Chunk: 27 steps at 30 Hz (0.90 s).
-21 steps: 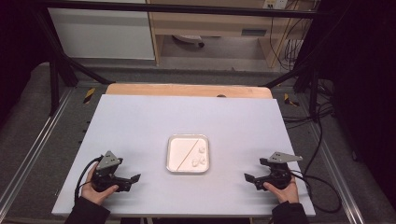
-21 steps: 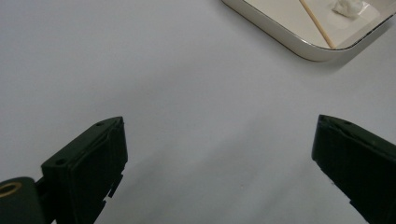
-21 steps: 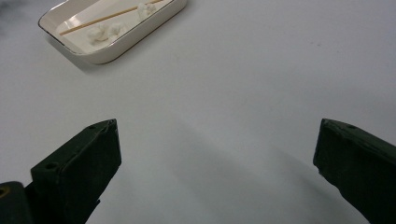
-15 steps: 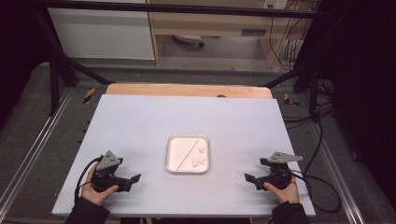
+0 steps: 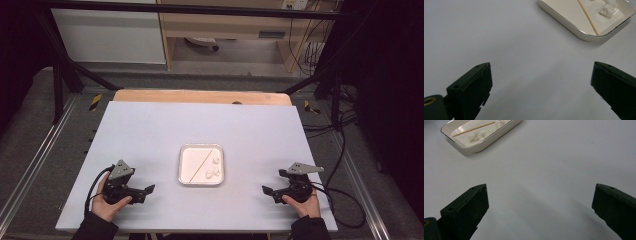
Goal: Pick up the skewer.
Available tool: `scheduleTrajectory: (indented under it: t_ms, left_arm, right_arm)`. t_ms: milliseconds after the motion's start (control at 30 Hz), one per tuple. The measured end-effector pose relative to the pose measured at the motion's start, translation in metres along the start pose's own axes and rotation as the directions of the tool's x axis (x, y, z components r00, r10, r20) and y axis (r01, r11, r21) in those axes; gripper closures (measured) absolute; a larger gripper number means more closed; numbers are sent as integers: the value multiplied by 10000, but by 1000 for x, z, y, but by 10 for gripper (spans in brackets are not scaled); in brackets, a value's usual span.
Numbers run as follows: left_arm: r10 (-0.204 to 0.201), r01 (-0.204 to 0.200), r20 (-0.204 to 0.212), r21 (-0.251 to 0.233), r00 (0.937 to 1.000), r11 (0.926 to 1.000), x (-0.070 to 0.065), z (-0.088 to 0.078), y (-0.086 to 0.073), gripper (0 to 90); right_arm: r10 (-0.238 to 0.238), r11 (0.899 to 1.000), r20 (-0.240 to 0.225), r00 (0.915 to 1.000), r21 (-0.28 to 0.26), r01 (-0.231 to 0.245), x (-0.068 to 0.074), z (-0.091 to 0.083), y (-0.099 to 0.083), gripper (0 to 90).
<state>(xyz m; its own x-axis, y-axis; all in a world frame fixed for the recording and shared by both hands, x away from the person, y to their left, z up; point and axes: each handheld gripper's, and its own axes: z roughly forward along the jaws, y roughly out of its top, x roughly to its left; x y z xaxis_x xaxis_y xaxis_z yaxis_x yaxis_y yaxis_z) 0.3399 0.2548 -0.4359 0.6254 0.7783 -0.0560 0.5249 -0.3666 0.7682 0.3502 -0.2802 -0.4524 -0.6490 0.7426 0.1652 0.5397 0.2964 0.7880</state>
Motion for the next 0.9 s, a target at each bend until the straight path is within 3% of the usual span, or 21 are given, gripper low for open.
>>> scheduleTrajectory:
  t_ms: [600,900]
  left_arm:
    - [253,-248,-135,372,9996,9990,-29,18,36,34]
    - [633,-621,-189,598,9978,9963,-48,36,58,40]
  right_arm:
    - [-5,10000,35,10000,82,5,1,1,0,13]
    - [-80,9999,74,9999,130,79,0,1,0,12]
